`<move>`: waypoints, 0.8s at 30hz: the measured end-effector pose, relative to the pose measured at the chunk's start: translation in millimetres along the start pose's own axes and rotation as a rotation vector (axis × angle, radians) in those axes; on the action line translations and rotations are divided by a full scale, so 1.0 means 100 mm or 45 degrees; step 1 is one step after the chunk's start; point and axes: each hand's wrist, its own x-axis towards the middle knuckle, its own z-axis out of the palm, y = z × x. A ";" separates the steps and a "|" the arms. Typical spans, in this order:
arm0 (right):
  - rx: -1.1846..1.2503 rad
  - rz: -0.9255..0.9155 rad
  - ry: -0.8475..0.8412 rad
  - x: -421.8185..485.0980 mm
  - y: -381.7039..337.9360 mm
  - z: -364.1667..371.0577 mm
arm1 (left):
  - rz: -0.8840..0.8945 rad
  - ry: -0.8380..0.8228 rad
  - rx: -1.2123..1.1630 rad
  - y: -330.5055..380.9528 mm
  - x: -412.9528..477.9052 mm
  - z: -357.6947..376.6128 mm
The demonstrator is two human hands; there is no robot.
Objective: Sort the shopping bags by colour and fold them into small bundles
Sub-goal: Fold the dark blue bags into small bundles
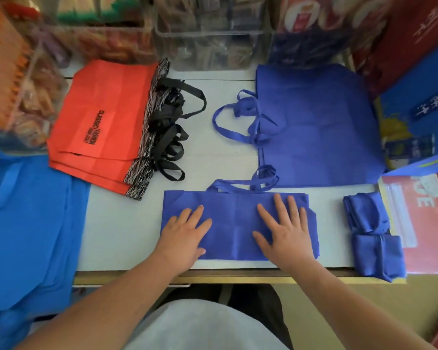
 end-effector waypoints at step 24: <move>0.383 -0.020 -0.230 -0.09 0.34 -0.32 | -0.057 0.158 -0.405 -0.58 -0.16 -0.28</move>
